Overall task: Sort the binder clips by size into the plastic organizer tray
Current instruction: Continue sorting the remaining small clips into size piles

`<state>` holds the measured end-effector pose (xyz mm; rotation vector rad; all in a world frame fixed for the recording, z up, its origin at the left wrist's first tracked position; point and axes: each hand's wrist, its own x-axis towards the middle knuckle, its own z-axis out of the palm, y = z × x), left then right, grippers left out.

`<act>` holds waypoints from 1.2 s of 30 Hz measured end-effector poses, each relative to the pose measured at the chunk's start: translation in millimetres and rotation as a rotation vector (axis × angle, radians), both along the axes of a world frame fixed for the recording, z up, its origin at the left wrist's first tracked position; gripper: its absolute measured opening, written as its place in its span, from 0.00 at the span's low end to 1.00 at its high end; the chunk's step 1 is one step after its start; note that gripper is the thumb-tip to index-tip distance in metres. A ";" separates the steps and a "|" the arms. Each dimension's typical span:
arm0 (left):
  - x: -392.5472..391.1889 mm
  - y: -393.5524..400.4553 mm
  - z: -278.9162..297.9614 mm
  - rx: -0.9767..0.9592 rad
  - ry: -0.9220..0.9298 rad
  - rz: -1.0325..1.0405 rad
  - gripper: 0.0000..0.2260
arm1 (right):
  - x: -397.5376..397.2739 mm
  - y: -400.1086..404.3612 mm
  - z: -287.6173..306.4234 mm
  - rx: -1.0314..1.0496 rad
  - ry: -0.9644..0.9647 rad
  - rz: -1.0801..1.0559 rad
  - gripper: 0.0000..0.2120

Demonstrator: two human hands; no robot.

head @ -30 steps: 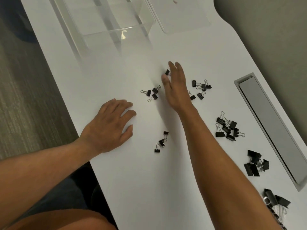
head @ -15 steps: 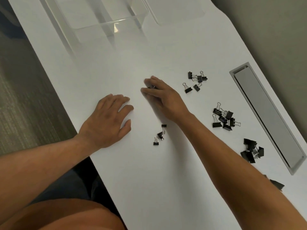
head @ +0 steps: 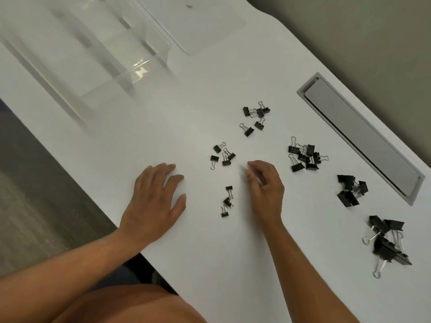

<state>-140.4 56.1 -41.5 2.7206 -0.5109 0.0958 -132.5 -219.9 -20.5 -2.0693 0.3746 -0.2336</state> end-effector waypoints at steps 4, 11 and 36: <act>18.5 -0.6 5.1 -0.039 -0.012 -0.073 0.16 | -1.3 4.3 -3.9 -0.180 0.037 0.035 0.10; 103.7 -32.2 3.5 0.031 -0.061 -0.361 0.26 | 29.4 29.9 -3.6 -0.185 0.153 0.021 0.21; 231.8 -92.2 8.2 -0.195 0.056 -0.532 0.17 | 84.9 11.2 -3.6 -0.352 0.057 -0.250 0.19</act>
